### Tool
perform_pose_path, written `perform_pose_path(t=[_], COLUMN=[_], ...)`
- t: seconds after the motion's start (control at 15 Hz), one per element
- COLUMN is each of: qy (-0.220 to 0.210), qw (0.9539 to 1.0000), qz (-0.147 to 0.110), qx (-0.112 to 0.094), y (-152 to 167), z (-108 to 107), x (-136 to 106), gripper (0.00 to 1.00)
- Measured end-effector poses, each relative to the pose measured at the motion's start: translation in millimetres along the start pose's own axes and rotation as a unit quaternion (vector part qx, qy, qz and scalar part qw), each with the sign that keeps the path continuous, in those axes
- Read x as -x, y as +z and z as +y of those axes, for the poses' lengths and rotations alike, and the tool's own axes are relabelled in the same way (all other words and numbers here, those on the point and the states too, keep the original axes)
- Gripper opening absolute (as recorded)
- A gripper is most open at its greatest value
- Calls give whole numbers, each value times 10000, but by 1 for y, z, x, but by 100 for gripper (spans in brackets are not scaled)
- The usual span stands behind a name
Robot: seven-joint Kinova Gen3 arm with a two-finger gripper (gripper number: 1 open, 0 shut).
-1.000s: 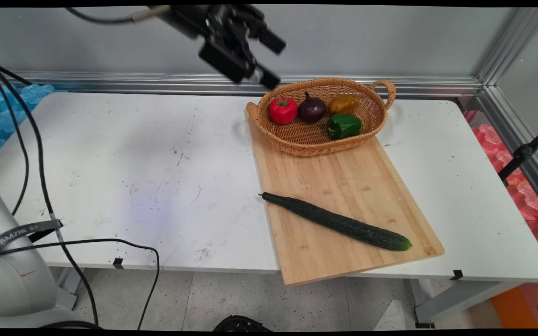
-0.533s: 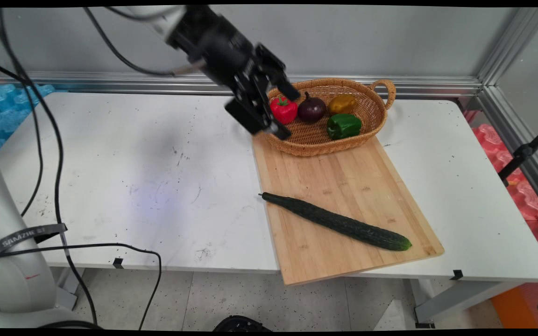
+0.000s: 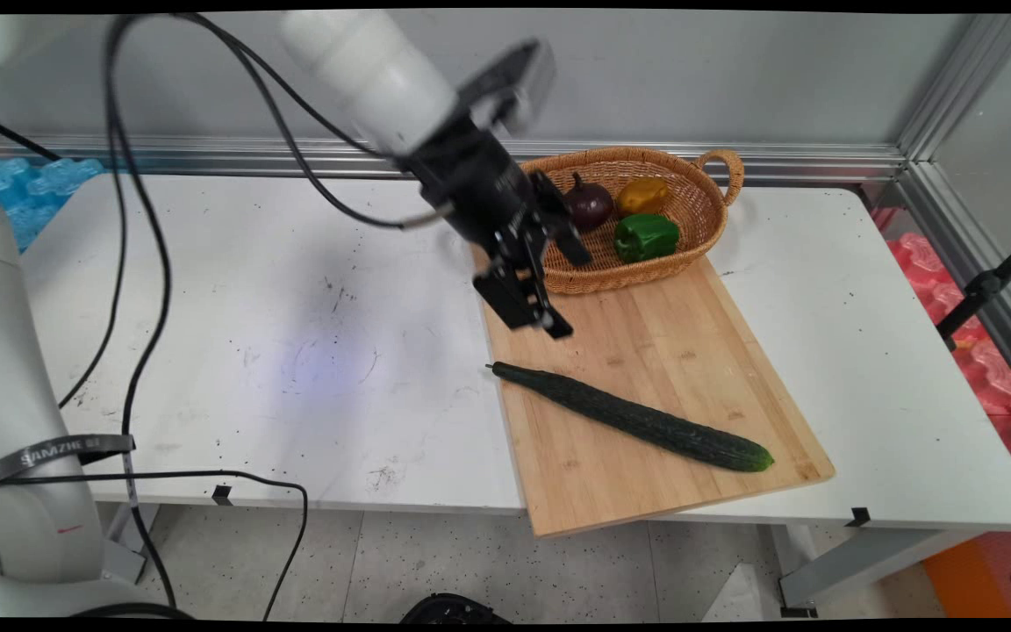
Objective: Pick up the cucumber from the cutting board
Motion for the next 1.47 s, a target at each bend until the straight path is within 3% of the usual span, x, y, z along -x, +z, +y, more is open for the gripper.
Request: perform_pose_path(t=[0.67,1.47], qy=[157,348], qw=[9979,9945], qz=[-517,-868], qx=[348,476], y=[101,174], z=[-4,-12], x=[-4,-6], gripper=[100,100])
